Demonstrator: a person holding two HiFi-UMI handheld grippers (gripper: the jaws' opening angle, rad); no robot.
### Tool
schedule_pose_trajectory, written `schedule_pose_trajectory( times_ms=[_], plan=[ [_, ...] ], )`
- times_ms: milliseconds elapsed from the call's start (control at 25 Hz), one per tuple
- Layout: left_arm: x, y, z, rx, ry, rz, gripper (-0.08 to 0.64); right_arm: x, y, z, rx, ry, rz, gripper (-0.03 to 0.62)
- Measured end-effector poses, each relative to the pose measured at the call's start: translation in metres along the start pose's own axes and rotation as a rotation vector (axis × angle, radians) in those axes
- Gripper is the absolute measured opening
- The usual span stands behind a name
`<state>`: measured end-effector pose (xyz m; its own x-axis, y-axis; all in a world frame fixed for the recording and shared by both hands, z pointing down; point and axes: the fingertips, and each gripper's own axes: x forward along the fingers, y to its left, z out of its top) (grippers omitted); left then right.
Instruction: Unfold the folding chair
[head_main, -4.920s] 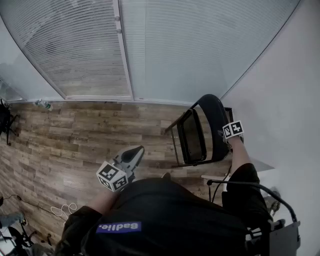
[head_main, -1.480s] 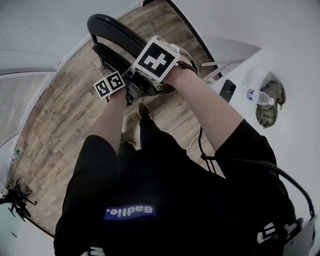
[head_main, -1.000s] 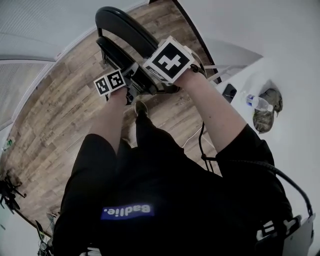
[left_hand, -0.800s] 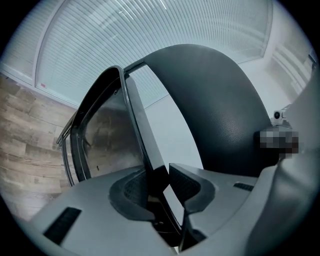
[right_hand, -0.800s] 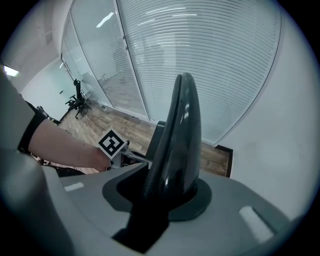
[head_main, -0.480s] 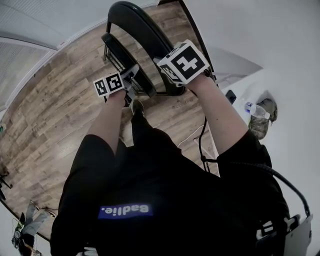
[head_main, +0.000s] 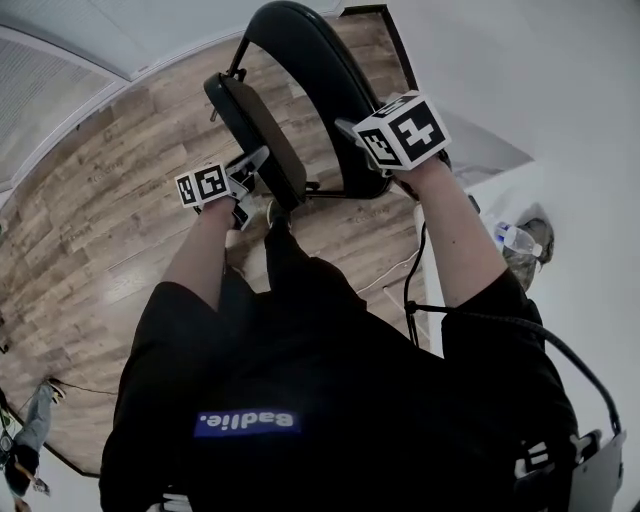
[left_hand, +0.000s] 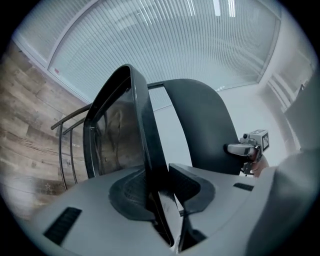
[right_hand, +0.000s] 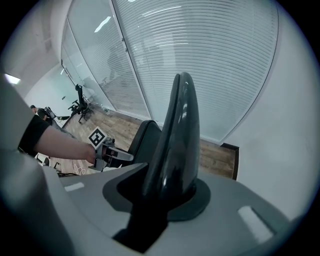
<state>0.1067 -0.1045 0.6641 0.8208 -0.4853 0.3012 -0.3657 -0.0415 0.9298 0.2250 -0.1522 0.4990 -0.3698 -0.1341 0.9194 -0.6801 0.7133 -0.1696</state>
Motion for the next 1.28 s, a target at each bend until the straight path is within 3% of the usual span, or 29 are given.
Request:
schedule_pose_trajectory(
  times_ms=[360,720,1280],
  plan=[
    [-0.084,0.055,-0.007,-0.049,0.016,-0.036,0.119,0.02,0.016,0.005,0.029,-0.014,0.052,0.103],
    [-0.168,0.149,-0.017,-0.118,-0.058,0.08,0.164,0.058,0.054,0.012,0.043,-0.017,0.09,0.104],
    [-0.244,0.261,-0.04,-0.208,-0.115,0.131,0.206,0.102,0.115,0.013,0.041,-0.021,0.095,0.104]
  ],
)
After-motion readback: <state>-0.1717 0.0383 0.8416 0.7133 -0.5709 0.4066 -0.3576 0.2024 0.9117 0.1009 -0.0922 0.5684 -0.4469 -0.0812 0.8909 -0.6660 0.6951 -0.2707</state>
